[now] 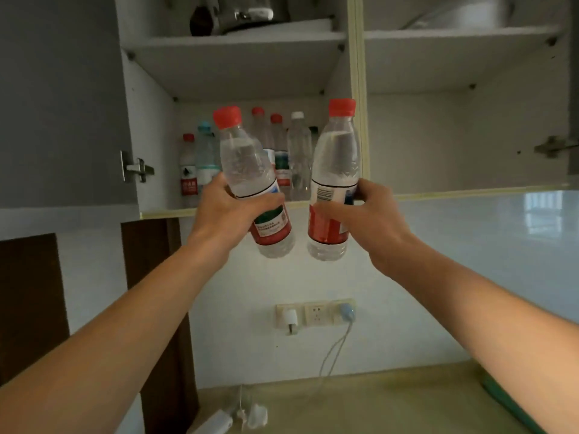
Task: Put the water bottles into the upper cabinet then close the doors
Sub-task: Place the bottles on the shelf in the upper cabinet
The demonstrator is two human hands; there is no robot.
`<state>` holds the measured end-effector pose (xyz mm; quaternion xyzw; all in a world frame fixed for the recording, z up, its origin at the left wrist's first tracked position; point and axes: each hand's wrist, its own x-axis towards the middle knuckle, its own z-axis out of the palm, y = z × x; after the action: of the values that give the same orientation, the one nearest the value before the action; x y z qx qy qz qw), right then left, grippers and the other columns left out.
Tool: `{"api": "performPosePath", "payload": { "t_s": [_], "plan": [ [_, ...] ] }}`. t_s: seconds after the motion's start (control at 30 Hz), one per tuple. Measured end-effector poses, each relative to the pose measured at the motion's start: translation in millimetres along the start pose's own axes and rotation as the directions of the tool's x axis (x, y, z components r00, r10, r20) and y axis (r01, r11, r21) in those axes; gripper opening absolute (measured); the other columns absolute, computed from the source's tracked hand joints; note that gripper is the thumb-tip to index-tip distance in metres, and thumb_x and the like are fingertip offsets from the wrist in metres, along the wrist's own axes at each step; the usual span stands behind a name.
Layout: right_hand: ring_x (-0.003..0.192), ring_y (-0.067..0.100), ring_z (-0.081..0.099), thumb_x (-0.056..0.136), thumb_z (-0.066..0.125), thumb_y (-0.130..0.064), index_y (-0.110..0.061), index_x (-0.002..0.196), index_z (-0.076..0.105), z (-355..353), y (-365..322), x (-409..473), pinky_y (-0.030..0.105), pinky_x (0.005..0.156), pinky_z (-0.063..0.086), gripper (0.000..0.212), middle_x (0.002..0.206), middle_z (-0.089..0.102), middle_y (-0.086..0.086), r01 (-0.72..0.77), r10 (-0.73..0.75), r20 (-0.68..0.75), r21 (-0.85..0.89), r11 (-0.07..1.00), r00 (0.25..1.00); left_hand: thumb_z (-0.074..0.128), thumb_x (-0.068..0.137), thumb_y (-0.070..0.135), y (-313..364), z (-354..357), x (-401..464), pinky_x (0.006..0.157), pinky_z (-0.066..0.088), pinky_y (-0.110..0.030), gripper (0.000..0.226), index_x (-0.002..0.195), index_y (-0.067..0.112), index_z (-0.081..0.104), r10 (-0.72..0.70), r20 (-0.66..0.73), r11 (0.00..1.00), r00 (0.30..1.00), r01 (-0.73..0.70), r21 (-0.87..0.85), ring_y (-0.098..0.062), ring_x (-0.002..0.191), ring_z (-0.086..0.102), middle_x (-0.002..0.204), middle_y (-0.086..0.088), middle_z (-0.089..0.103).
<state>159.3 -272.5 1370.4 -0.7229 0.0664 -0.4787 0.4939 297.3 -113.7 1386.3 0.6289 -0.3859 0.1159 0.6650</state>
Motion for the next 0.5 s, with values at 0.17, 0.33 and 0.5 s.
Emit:
{"api": "performPosePath", "payload": {
  "t_s": [0.17, 0.33, 0.5],
  "plan": [
    [0.079, 0.001, 0.067, 0.079, 0.084, -0.02, -0.034, 0.095, 0.062, -2, -8, 85, 0.017, 0.06, 0.048, 0.03, 0.087, 0.069, -0.018, 0.087, -0.087, -0.014, 0.024, 0.996, 0.996, 0.093, 0.065, 0.029, 10, 20, 76, 0.068, 0.059, -0.03, 0.048, 0.103, 0.036, 0.064, 0.015, -0.062, 1.0, 0.998, -0.015, 0.012, -0.008, 0.091, 0.07, 0.098, 0.018, 0.071],
    [0.093, 0.014, 0.068, 0.082, 0.081, -0.019, -0.025, 0.113, 0.06, 4, -1, 145, 0.038, 0.084, 0.054, 0.037, 0.102, 0.07, -0.008, 0.1, -0.1, -0.012, -0.002, 0.995, 0.995, 0.094, 0.065, 0.029, 8, 36, 133, 0.084, 0.056, -0.038, 0.071, 0.127, 0.023, 0.059, 0.028, -0.051, 0.993, 0.998, -0.022, 0.113, -0.019, 0.106, 0.064, 0.119, 0.004, 0.068],
    [0.093, 0.012, 0.066, 0.086, 0.078, -0.026, -0.026, 0.116, 0.056, 16, 19, 174, 0.038, 0.083, 0.055, 0.037, 0.104, 0.067, -0.009, 0.093, -0.096, -0.055, -0.061, 0.994, 0.994, 0.091, 0.068, 0.036, 0, 50, 166, 0.089, 0.055, -0.041, 0.066, 0.12, 0.024, 0.053, 0.065, -0.067, 0.983, 0.996, -0.052, 0.178, -0.022, 0.107, 0.062, 0.117, 0.002, 0.064]
  ]
}}
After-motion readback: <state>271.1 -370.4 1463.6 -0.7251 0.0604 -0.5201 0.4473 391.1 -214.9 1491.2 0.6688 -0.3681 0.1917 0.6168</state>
